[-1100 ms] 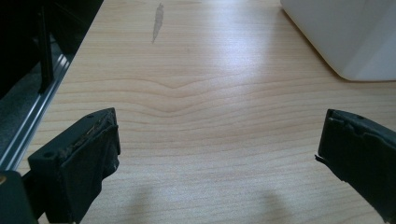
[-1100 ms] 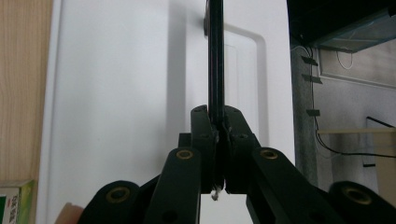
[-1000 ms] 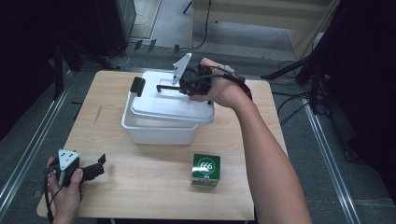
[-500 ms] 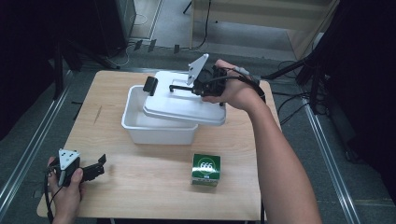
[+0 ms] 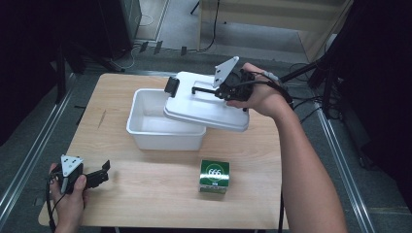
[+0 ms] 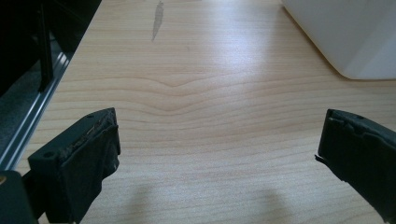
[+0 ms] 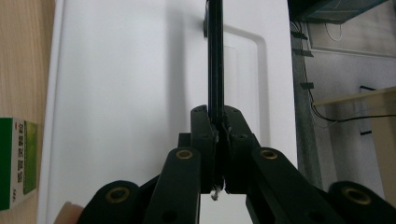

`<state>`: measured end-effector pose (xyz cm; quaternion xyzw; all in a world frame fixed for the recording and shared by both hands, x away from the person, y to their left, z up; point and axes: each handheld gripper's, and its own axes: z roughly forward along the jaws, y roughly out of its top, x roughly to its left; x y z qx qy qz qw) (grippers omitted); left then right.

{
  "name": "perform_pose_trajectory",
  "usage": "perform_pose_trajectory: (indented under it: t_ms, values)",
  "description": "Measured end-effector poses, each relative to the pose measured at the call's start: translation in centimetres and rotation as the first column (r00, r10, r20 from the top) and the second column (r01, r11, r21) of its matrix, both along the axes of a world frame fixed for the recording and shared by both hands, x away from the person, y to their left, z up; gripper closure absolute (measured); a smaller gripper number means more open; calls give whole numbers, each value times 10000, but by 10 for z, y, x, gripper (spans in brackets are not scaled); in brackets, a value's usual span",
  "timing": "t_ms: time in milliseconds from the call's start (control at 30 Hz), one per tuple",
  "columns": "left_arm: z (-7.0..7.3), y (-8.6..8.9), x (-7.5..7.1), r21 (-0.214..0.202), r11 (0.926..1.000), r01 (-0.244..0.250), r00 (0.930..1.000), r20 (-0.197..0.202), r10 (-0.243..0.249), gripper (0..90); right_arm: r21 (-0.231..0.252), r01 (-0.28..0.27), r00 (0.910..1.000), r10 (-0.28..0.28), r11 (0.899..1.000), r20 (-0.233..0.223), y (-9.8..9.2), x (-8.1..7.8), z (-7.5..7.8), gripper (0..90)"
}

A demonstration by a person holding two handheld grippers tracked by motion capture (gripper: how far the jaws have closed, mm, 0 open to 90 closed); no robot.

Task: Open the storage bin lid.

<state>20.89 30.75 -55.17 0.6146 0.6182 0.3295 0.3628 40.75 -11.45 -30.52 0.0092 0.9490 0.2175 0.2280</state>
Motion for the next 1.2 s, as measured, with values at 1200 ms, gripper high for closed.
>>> perform_pose_trajectory:
  t_ms: [1200]
  values:
    - [0,2,0,-190,9990,-395,9992,-20,395,0,243,1612,9869,-1611,9866,-76,-104,-8,-20,857]
